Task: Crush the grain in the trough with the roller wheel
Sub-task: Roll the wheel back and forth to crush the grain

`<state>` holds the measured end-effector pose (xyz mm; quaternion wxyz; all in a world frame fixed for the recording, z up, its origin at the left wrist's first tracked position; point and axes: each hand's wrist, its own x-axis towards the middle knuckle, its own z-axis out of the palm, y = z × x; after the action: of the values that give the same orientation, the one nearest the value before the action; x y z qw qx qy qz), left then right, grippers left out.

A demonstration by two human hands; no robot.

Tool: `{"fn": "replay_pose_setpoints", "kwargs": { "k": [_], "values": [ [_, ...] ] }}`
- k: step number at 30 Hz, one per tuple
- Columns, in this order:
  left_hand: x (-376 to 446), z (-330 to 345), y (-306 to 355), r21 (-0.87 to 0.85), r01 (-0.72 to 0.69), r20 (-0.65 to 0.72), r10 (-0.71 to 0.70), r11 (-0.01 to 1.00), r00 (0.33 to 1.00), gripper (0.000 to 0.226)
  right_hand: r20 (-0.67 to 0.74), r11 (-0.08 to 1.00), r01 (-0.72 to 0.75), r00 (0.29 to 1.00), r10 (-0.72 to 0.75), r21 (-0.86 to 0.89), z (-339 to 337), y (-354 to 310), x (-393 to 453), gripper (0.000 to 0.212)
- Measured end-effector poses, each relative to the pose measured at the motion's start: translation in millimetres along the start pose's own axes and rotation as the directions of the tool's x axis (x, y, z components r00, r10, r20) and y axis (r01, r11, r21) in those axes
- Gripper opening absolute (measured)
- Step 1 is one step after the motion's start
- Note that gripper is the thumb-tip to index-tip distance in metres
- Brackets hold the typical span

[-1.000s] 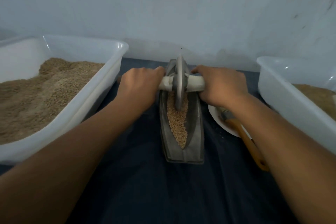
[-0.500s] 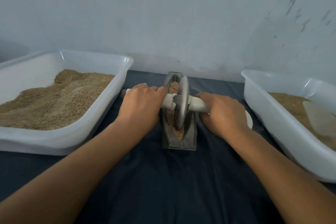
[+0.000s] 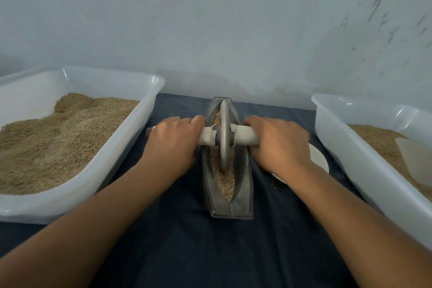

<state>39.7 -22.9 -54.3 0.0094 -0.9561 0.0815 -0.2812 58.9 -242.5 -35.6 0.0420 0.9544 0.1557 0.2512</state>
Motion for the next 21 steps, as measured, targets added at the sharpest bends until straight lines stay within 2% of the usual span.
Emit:
{"fn": "replay_pose_setpoints", "kwargs": {
  "k": [6, 10, 12, 17, 21],
  "values": [
    [35, 16, -1, 0.147, 0.024, -0.003, -0.024, 0.989, 1.000, 0.040, 0.167, 0.994, -0.072, 0.984, 0.057, 0.087, 17, 14, 35, 0.049],
    [52, 28, -7, 0.101, 0.051, 0.018, -0.053, 0.994, 0.998, 0.043, 0.199, 0.994, -0.014, 0.980, -0.006, 0.104, 22, 21, 61, 0.069],
    [56, 32, -10, 0.081, 0.064, 0.023, -0.066, 0.995, 0.998, 0.047, 0.222, 0.994, 0.001, 0.975, -0.025, 0.108, 23, 22, 72, 0.072],
    [63, 27, -6, 0.152, 0.064, 0.017, -0.067, 0.986, 0.998, 0.046, 0.362, 0.986, -0.045, 0.932, -0.017, 0.162, 22, 27, 82, 0.068],
    [55, 21, -3, 0.186, 0.045, 0.002, -0.046, 0.981, 0.999, 0.039, 0.341, 0.984, -0.093, 0.940, 0.036, 0.150, 25, 23, 69, 0.070]
  ]
}}
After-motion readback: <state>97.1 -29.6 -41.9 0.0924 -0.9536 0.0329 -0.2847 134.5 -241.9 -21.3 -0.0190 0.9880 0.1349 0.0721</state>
